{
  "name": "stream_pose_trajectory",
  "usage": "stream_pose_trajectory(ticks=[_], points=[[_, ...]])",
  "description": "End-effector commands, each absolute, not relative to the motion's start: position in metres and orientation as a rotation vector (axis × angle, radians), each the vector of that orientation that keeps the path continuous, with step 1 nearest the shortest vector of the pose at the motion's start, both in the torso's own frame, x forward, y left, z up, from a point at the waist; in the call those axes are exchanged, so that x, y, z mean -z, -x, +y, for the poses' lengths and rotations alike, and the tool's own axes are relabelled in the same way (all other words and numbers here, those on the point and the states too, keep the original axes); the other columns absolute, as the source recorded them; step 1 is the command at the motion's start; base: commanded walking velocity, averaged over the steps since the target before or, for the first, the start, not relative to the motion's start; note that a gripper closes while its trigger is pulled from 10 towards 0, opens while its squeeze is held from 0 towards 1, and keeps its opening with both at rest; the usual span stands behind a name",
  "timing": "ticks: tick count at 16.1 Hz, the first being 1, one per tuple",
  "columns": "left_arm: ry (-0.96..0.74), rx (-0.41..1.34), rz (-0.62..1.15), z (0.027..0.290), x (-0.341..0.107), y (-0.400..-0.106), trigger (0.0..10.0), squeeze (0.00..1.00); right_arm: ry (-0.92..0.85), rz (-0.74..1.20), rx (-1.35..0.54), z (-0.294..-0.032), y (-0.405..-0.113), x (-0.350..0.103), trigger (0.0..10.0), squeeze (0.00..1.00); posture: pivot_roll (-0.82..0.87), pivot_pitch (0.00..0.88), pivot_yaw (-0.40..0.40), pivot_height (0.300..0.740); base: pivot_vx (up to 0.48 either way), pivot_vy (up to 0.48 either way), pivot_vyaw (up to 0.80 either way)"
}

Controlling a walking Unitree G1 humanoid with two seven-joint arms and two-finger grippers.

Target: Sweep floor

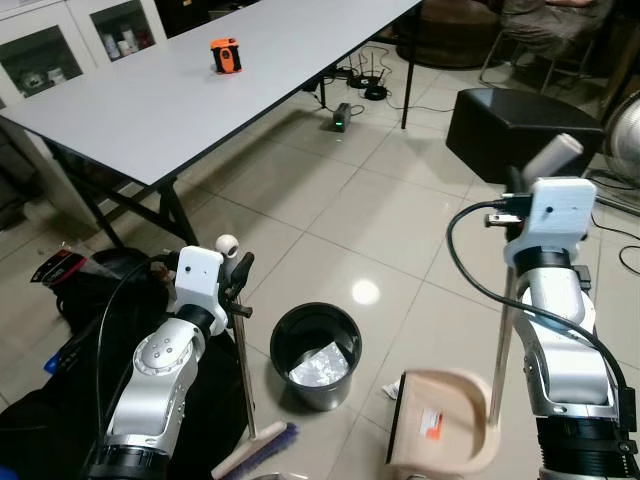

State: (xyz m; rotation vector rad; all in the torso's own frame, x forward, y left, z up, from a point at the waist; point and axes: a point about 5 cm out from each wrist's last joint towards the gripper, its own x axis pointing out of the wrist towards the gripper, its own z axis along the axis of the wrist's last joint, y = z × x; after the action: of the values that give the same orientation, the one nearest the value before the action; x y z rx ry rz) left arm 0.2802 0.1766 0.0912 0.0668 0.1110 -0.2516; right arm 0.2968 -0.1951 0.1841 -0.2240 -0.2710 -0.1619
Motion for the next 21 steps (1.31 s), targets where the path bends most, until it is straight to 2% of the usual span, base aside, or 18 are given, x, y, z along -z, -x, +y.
stream_pose_trajectory(ticks=[1,12,17,21], points=[[-0.069,0.25,0.078,0.176,-0.101,-0.282,10.0,0.0,0.21,-0.345,0.15,-0.191,-0.294,-0.199,10.0,0.0,0.04,0.0,0.085,0.74,-0.251,0.0,0.0],[-0.066,0.261,0.077,0.173,-0.102,-0.283,10.0,0.0,0.216,-0.244,0.083,-0.183,-0.287,-0.179,10.0,0.0,0.03,0.0,0.088,0.74,-0.289,0.0,0.0],[-0.057,0.281,0.08,0.168,-0.104,-0.287,10.0,0.0,0.205,-0.125,0.075,-0.178,-0.283,-0.161,10.0,0.0,0.03,0.0,0.095,0.74,0.0,0.0,0.0],[-0.047,0.305,0.082,0.161,-0.106,-0.29,10.0,0.0,0.205,-0.1,0.1,-0.177,-0.281,-0.159,10.0,0.0,0.02,0.0,0.088,0.74,0.0,0.0,-0.8]])
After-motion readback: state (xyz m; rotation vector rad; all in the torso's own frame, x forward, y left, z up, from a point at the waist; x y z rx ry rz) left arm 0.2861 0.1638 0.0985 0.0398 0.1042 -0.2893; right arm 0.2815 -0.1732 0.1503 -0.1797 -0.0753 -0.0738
